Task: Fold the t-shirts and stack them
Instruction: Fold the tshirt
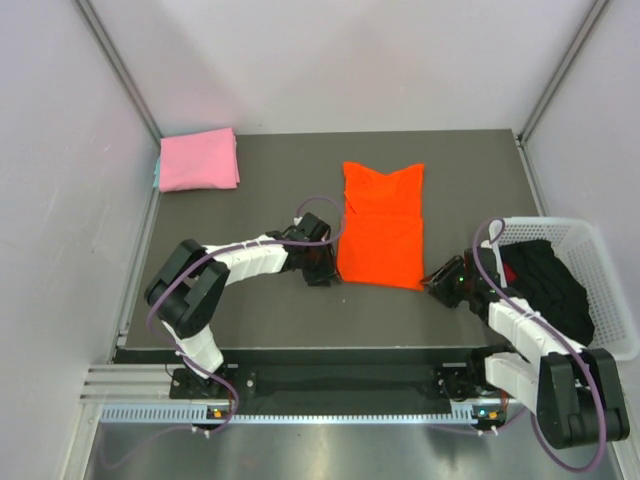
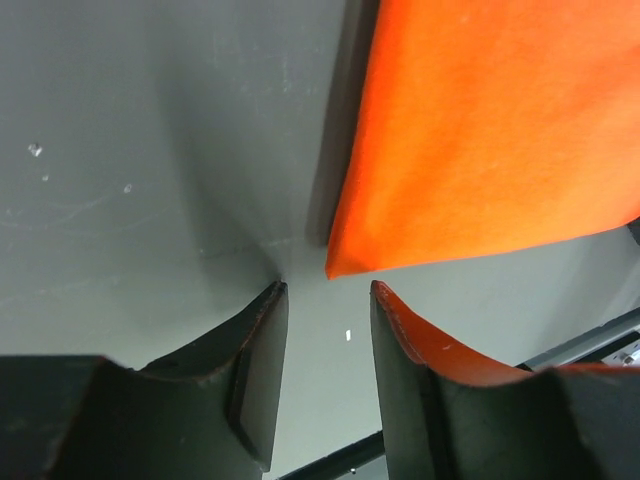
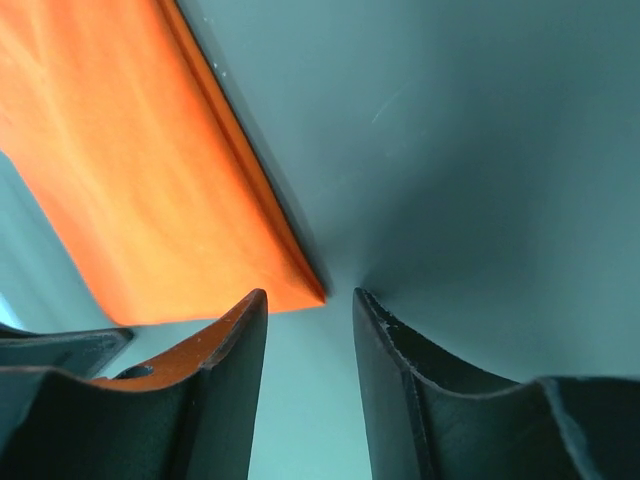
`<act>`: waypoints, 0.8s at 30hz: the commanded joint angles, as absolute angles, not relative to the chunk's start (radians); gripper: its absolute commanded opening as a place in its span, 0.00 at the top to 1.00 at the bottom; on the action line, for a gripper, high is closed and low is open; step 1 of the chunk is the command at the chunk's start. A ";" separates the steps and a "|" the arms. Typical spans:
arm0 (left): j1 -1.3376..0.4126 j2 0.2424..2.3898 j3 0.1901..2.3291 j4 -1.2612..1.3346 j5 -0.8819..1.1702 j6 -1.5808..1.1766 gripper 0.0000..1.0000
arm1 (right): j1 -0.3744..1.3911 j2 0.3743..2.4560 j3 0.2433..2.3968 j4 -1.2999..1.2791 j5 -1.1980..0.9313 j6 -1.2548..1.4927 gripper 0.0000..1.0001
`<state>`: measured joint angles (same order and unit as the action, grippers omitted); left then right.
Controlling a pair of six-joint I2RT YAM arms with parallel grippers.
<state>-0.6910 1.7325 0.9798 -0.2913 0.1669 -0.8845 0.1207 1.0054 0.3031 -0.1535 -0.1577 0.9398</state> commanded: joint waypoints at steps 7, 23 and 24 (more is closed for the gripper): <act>-0.692 1.770 0.997 -0.235 0.158 -0.877 0.56 | 0.166 1.077 0.331 -0.209 -0.074 0.974 0.59; -0.690 1.815 1.031 -0.250 0.133 -0.857 0.76 | 0.204 1.152 0.341 -0.192 -0.054 0.899 0.69; -0.692 1.812 1.034 -0.253 0.129 -0.854 0.77 | 0.207 1.151 0.342 -0.205 -0.051 0.894 0.69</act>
<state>-0.6907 1.7897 1.0195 -0.2543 0.1699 -0.8806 0.1860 1.1206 0.3470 -0.0978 -0.1200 0.9524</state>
